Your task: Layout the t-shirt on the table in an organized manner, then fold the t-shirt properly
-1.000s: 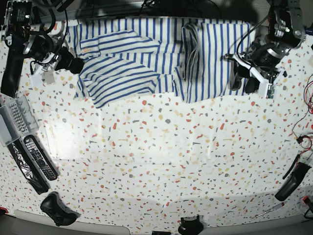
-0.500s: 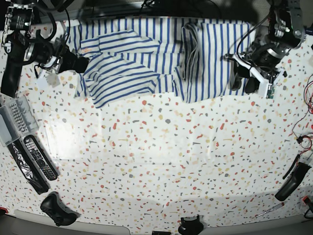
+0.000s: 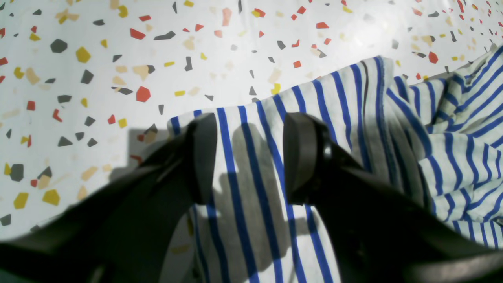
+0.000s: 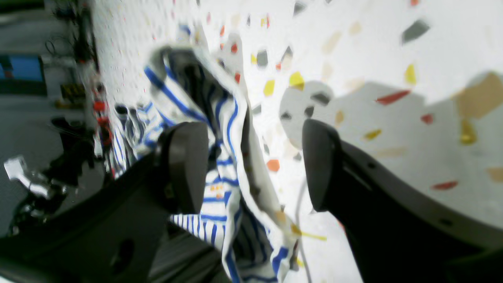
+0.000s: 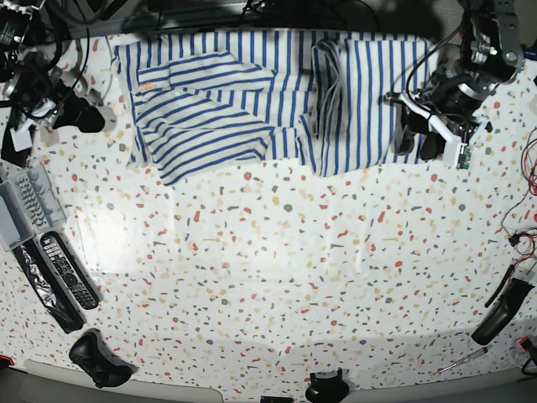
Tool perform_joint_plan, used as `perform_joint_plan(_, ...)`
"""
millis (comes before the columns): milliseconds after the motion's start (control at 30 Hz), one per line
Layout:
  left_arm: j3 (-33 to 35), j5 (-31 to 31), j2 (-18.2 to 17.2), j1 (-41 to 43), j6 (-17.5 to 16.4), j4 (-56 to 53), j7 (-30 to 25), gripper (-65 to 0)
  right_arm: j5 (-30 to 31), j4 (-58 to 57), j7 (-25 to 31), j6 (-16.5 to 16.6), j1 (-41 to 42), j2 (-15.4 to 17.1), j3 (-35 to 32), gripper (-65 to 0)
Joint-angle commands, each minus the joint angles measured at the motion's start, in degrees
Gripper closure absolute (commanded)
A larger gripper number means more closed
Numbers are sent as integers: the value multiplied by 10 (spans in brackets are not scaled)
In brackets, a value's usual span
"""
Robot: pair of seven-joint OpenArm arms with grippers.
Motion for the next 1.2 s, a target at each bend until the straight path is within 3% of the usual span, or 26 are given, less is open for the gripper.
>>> perform_joint_plan(0,-3,-4,-3,-1,-2,9,-17,-252,16,7,4,3,3,12,-1,-366)
perform_joint_plan(233,-3,-4,-3,-1,-2,9,-17,-252,-7,7,1,3,2,-9,-77,-366)
perform_joint_plan(400,-3,-4,-3,-1,-2,9,-17,-252,-64,7,47,3,2,-28,-127,-366)
perform_joint_plan(600,-3,-3,-3,-1,-2,9,-17,-252,-41,7,48,3,2,-30,-144,-366)
perform_joint_plan(767,-3,-3,-3,-1,-2,9,-17,-252,18,7,22,3,2,-34,-144,-366)
perform_joint_plan(1100,-3,-3,-3,-1,-2,9,-17,-252,21,7,0,3,2,-37,-144,-363)
perform_joint_plan(1167,-3,-3,-3,-1,-2,9,-17,-252,21,7,0,3,3,-38,-145,-330)
